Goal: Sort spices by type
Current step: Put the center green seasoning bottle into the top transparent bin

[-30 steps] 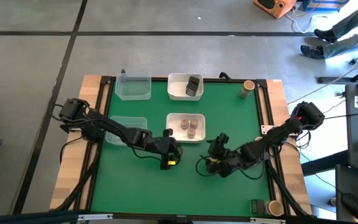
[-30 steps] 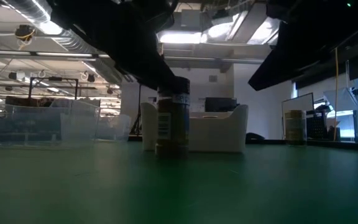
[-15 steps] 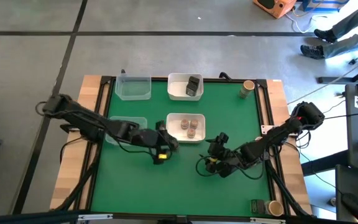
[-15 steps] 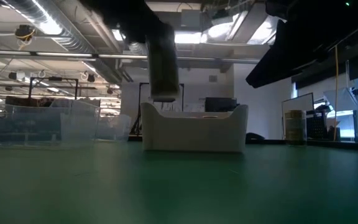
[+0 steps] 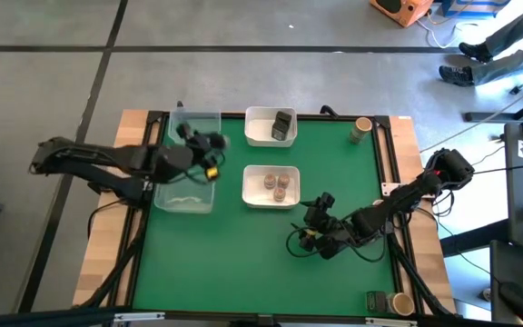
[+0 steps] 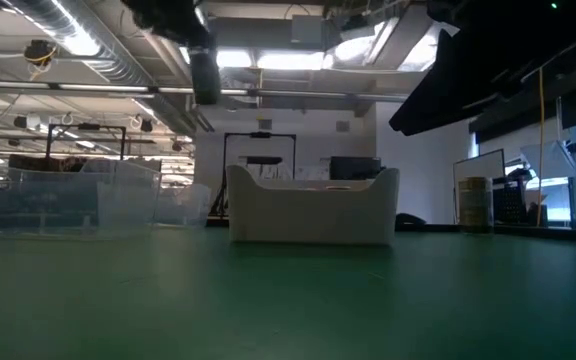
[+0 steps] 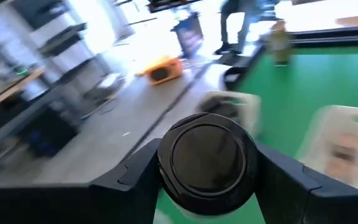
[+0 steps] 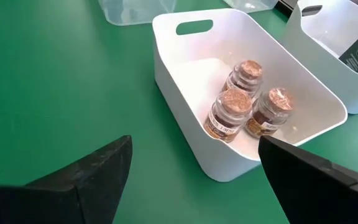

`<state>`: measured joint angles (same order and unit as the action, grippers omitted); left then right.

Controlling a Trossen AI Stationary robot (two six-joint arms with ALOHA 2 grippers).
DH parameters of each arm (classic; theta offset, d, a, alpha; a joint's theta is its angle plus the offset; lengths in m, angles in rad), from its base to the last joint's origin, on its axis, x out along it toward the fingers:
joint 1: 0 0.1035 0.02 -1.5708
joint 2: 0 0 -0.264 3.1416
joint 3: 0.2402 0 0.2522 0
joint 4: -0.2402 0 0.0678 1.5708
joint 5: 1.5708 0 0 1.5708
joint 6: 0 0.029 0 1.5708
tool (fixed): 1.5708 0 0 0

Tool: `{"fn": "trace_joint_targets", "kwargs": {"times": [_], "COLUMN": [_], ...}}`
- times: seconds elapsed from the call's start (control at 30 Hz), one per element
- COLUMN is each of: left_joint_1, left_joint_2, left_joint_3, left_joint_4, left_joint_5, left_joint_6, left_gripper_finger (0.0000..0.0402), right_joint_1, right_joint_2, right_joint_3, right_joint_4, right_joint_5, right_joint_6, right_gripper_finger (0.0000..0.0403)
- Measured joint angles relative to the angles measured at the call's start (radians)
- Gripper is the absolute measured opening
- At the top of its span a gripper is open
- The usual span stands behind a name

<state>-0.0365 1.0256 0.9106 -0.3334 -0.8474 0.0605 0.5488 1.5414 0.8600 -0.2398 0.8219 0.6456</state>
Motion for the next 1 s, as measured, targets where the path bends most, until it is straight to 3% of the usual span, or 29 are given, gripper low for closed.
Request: {"fn": "trace_joint_targets", "kwargs": {"times": [0.2, 0.53, 0.73, 1.0], "left_joint_1": [0.221, 0.529, 0.677, 0.802], "left_joint_2": [-0.023, 0.006, 0.106, 0.293], "left_joint_3": [-0.051, -0.131, -0.153, -0.154], "left_joint_4": [0.004, 0.127, 0.234, 0.297], "left_joint_5": [0.033, 0.246, 0.418, 0.522], "left_joint_6": [-0.001, -0.019, -0.034, -0.047], "left_gripper_finger": [0.0198, 0.0197, 0.0197, 0.0196], "right_joint_1": [0.000, -0.013, -0.051, -0.103], "right_joint_2": [0.000, 0.000, 0.000, 0.000], "right_joint_3": [0.000, 0.000, 0.000, 0.000], "right_joint_4": [-0.001, -0.010, -0.047, -0.056], "right_joint_5": [0.009, 0.059, 0.057, 0.011], "right_joint_6": [-0.019, -0.104, -0.103, -0.102], "right_gripper_finger": [0.0347, 0.0347, 0.0347, 0.0347]}}
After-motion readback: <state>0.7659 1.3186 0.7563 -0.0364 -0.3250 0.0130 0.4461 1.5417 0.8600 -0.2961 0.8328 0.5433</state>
